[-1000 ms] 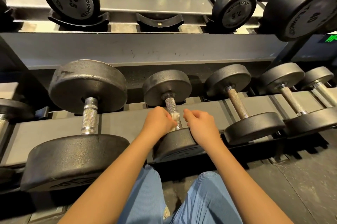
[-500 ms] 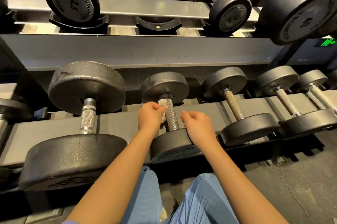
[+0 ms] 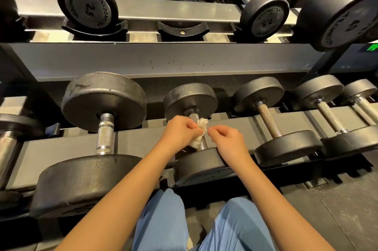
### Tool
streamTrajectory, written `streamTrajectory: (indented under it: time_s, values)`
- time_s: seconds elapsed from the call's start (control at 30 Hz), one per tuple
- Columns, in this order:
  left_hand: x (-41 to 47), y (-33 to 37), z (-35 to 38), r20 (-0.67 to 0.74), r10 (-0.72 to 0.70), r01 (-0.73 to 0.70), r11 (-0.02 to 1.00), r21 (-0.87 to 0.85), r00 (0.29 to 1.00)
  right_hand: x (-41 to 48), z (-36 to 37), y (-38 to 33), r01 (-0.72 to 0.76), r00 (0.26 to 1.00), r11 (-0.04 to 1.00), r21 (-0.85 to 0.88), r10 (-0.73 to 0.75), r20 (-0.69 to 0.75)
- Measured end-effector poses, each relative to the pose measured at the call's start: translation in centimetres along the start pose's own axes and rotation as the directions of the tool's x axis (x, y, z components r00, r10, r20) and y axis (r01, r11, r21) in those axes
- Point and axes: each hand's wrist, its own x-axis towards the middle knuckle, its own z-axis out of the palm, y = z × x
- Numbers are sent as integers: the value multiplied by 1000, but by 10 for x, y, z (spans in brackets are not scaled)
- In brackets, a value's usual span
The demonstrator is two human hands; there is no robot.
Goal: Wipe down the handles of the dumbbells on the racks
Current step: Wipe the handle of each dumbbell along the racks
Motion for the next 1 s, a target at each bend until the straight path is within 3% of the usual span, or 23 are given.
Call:
streamTrajectory:
  time_s: [0.07,0.23,0.33,0.4,0.5,0.73,0.87,1.0]
  values:
    - [-1,11,-4,2,83,-83,996,-9,997,5,-2,-6,46,997,997,62,-50,58]
    - [4,34,-22,98,212,-225,964,143,972,32,-8,-20,95,995,974,206,-92,-25]
    - [14,34,-40,-61,379,-322,851,415,923,44,-7,-21,114,993,992,-45,-115,-29]
    - [22,25,-51,-131,477,-344,772,534,869,48,-1,-16,83,995,954,-287,-64,75]
    - [29,14,-54,-91,381,-282,805,522,920,51,8,-11,47,989,944,-326,3,150]
    - [36,13,-55,-110,371,-289,849,443,922,76,20,-28,67,998,958,-279,-68,5]
    - [35,15,-54,-112,374,-292,850,439,920,67,10,-19,68,995,976,-208,-51,88]
    - [37,15,-53,-124,374,-288,853,435,919,49,-3,-5,60,968,959,-276,11,249]
